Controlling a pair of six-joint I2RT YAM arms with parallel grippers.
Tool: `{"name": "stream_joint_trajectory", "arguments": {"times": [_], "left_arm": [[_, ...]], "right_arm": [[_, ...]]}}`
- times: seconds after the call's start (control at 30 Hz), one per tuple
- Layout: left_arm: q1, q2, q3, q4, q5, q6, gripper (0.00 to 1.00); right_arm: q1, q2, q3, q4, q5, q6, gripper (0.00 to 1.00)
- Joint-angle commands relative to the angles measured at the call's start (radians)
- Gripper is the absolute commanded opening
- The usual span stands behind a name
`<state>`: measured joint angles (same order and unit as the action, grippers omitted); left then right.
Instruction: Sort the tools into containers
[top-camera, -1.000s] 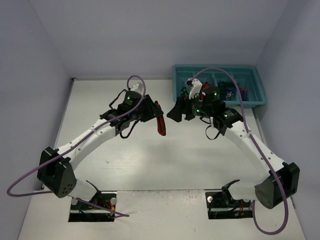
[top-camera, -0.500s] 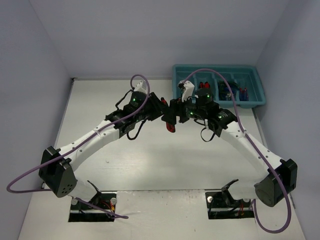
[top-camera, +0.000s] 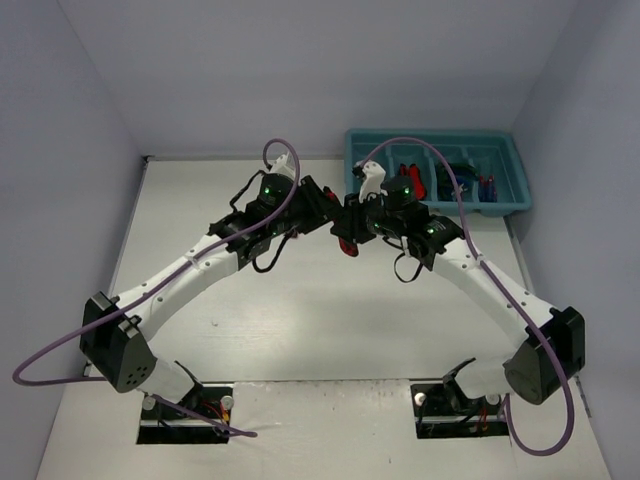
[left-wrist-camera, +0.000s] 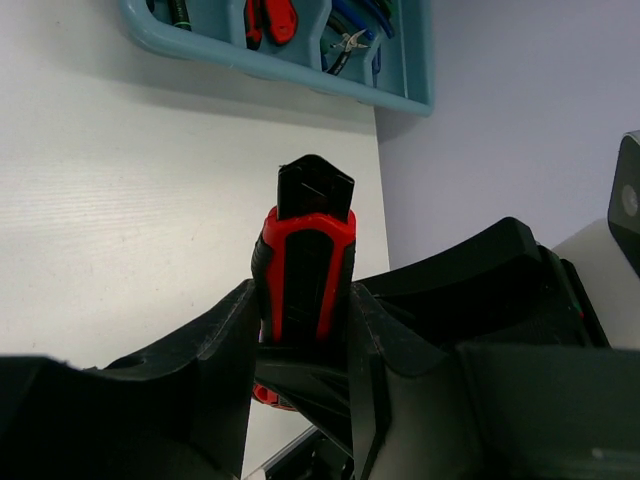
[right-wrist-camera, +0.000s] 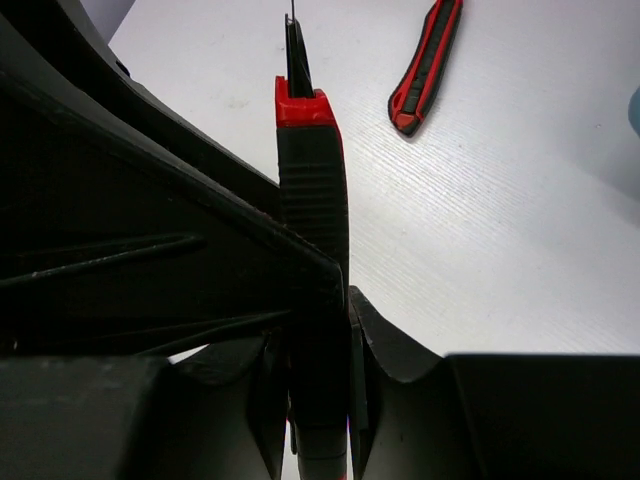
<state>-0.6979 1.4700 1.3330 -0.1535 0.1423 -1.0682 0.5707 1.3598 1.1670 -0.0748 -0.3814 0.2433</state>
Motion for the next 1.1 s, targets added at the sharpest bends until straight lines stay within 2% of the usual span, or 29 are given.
{"name": "stream_joint_trajectory", "arguments": {"times": [0.0, 0.13, 0.3, 0.4, 0.43, 0.6, 0.67, 0.8, 0.87, 1.0, 1.07], "left_arm": [[0.04, -0.002, 0.082, -0.021, 0.014, 0.065, 0.49], [0.098, -0.035, 0.084, -0.16, -0.077, 0.164, 0.63], [0.199, -0.138, 0.028, -0.355, -0.254, 0.296, 0.67], [0.235, -0.216, -0.023, -0.425, -0.305, 0.38, 0.68], [0.24, -0.218, -0.035, -0.444, -0.311, 0.392, 0.68], [0.264, -0.319, -0.125, -0.508, -0.299, 0.425, 0.69], [0.271, -0.342, -0.169, -0.523, -0.29, 0.427, 0.7], [0.278, -0.341, -0.185, -0.537, -0.26, 0.436, 0.7], [0.281, -0.328, -0.181, -0.535, -0.242, 0.441, 0.7], [0.292, -0.285, -0.15, -0.535, -0.218, 0.464, 0.7], [0.297, -0.261, -0.139, -0.535, -0.208, 0.475, 0.7]], "right_arm": [[-0.012, 0.012, 0.056, 0.061, 0.077, -0.03, 0.0], [-0.087, 0.073, 0.097, 0.059, 0.086, -0.043, 0.0], [-0.26, 0.242, 0.239, 0.048, 0.132, -0.116, 0.0], [-0.335, 0.388, 0.361, 0.038, 0.193, -0.165, 0.0], [-0.356, 0.392, 0.397, 0.038, 0.208, -0.165, 0.0], [-0.437, 0.651, 0.628, 0.038, 0.29, -0.18, 0.02], [-0.455, 0.735, 0.741, 0.039, 0.309, -0.177, 0.1], [-0.47, 0.87, 0.846, 0.038, 0.334, -0.186, 0.32], [-0.474, 0.879, 0.869, 0.035, 0.334, -0.182, 0.44], [-0.464, 0.83, 0.897, 0.037, 0.323, -0.177, 0.59], [-0.455, 0.776, 0.874, 0.038, 0.309, -0.176, 0.63]]}}
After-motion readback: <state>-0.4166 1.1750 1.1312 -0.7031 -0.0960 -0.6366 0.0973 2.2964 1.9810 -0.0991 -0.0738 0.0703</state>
